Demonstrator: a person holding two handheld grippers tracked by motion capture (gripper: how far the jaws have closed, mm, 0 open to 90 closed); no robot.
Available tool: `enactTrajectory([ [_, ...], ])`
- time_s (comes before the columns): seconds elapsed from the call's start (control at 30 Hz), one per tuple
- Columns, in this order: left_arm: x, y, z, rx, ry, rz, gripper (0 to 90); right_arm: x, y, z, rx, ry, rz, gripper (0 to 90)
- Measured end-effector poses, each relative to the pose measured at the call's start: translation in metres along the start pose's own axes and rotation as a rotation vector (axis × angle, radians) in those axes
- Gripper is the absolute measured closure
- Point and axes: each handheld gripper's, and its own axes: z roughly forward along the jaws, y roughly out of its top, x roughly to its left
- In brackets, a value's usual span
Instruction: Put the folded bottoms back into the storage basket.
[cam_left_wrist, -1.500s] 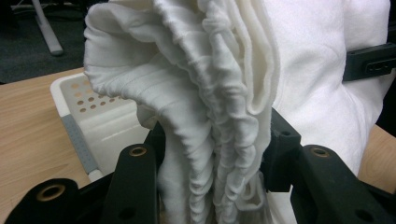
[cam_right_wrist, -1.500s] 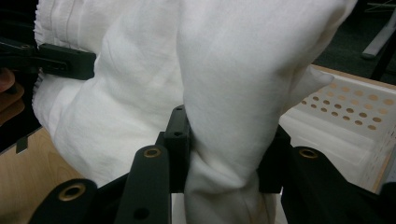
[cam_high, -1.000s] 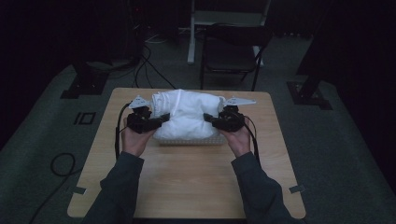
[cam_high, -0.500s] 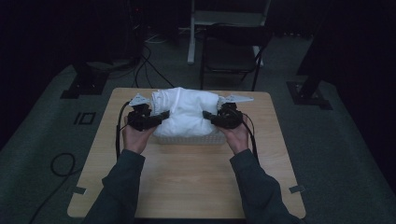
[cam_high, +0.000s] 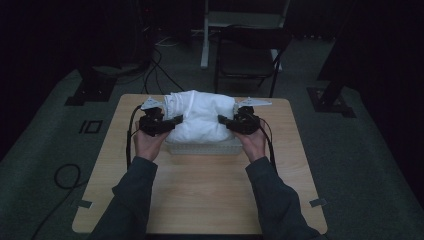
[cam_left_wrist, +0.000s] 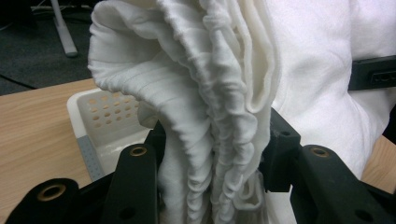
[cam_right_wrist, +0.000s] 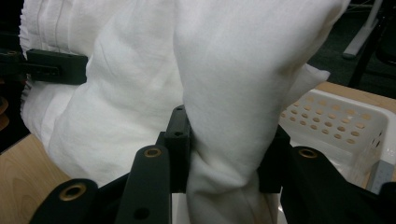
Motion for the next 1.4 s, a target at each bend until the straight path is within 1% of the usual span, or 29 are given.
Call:
enactTrajectory([
  [0.37,0.001,0.005,0.011,0.007,0.018,0.008,57.4,-0.007,0.001,0.006,0.005,-0.024,0.005,64.9],
  [0.57,0.002,0.007,0.018,0.009,0.025,0.002,57.4,-0.011,0.001,0.009,0.007,-0.035,0.014,65.0],
  [0.67,0.003,0.006,0.026,0.020,0.030,0.006,57.4,-0.014,0.000,0.011,0.015,-0.046,0.016,65.0],
  [0.77,0.006,0.003,0.036,0.037,0.040,0.000,57.3,-0.017,-0.001,0.016,0.031,-0.062,0.020,64.9],
  [0.9,0.009,-0.002,0.050,0.074,0.065,0.002,57.4,-0.022,-0.007,0.028,0.064,-0.088,0.025,65.0],
  [0.97,0.012,-0.004,0.057,0.095,0.075,-0.008,57.3,-0.025,-0.010,0.035,0.078,-0.096,0.035,64.9],
  [1.03,0.014,-0.008,0.065,0.121,0.091,-0.011,57.3,-0.028,-0.013,0.042,0.097,-0.102,0.048,64.9],
  [1.13,0.015,-0.015,0.077,0.169,0.115,0.000,57.2,-0.033,-0.020,0.054,0.135,-0.118,0.056,64.8],
  [1.2,0.015,-0.020,0.085,0.198,0.134,0.000,56.7,-0.036,-0.026,0.061,0.164,-0.125,0.065,64.7],
  [1.23,0.016,-0.023,0.089,0.223,0.145,-0.006,55.6,-0.038,-0.029,0.065,0.176,-0.125,0.073,64.6],
  [1.27,0.016,-0.026,0.093,0.259,0.156,-0.015,53.1,-0.040,-0.032,0.068,0.193,-0.127,0.081,64.2],
  [1.3,0.016,-0.029,0.096,0.299,0.172,-0.012,49.4,-0.042,-0.035,0.071,0.220,-0.130,0.091,62.6],
  [1.33,0.015,-0.032,0.098,0.322,0.204,-0.001,43.7,-0.044,-0.038,0.076,0.262,-0.144,0.094,59.3],
  [1.37,0.015,-0.035,0.098,0.327,0.223,-0.003,39.0,-0.046,-0.041,0.081,0.316,-0.165,0.097,54.0],
  [1.4,0.017,-0.036,0.096,0.322,0.223,-0.018,36.7,-0.046,-0.043,0.084,0.349,-0.197,0.078,46.2],
])
